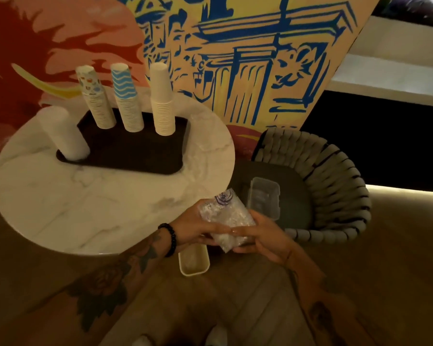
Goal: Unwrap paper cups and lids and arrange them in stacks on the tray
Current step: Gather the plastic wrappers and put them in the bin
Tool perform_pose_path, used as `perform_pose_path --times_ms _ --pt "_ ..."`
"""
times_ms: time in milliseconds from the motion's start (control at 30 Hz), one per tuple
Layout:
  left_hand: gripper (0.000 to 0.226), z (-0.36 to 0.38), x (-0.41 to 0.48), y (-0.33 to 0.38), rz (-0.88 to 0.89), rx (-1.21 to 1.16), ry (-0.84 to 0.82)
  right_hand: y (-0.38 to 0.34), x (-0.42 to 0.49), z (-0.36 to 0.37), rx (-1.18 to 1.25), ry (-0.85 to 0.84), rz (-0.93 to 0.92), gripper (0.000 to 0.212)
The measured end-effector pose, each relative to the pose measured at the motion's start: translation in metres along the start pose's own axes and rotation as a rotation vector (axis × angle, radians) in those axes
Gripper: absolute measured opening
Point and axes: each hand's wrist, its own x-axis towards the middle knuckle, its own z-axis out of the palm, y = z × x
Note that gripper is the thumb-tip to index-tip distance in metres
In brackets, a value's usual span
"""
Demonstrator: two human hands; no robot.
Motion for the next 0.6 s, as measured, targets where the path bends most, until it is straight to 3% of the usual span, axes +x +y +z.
perform_pose_path --times_ms 267,433,600 --pt "0.071 0.007 0.015 -0.085 -0.149 -0.127 0.022 0.066 0.002 -0.017 -0.007 0.03 0.16 0.055" --pt "0.07 -0.004 0.029 -0.143 -0.292 -0.317 0.27 0.119 0.029 -0.018 0.049 0.095 0.241 0.045" --pt "0.049 -0.027 0.057 -0.2 -0.389 -0.439 0.441 0.176 0.08 -0.012 0.069 0.13 0.309 0.036"
